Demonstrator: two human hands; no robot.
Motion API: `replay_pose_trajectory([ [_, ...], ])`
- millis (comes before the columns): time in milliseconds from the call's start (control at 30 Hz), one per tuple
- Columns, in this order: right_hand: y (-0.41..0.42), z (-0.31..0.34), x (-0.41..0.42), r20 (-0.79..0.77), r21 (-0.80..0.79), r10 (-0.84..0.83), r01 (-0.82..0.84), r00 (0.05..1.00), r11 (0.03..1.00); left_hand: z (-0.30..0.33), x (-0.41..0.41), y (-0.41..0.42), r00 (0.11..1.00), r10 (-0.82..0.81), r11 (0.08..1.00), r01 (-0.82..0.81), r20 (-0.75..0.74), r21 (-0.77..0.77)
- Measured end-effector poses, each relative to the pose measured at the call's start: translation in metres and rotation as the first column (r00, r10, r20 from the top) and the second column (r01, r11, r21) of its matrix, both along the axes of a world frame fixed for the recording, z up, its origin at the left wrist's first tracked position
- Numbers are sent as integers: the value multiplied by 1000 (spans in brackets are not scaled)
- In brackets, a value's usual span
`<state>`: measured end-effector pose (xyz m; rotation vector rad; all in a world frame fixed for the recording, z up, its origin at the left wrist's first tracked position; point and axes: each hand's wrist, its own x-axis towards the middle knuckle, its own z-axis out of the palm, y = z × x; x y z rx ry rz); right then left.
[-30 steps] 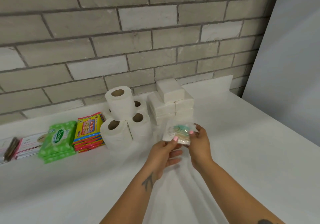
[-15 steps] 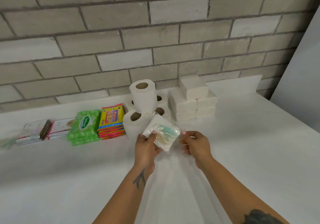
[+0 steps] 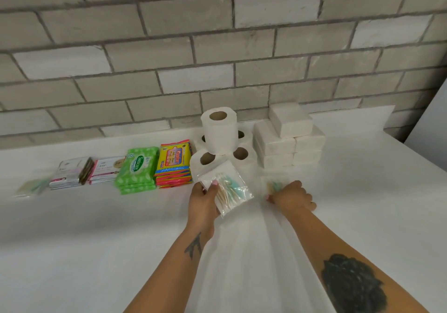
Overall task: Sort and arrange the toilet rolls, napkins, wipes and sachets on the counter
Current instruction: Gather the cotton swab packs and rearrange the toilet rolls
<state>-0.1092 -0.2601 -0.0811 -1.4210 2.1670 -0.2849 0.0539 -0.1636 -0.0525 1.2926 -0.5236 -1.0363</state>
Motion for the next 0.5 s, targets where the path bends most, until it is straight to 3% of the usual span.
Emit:
replay_pose_trajectory([
  [100, -2, 5, -7, -6, 63, 21, -20, 1000, 998, 1, 1, 0, 1000, -11, 1000, 11, 9, -2],
  [200, 0, 6, -19, 47, 25, 44, -45, 998, 999, 1, 1, 0, 999, -47, 999, 47, 19, -14],
  [300, 4, 2, -33, 271, -106, 51, -23, 961, 994, 1, -1, -2, 993, -92, 996, 94, 74, -14],
  [400, 16, 7, -41, 625, -259, 112, 70, 772, 963, -2, -3, -5, 986, -104, 994, 102, 131, 22],
  [500, 29, 26, -35, 754, -345, 232, 70, 614, 936, -4, -6, -7, 984, -121, 993, 120, 129, 18],
])
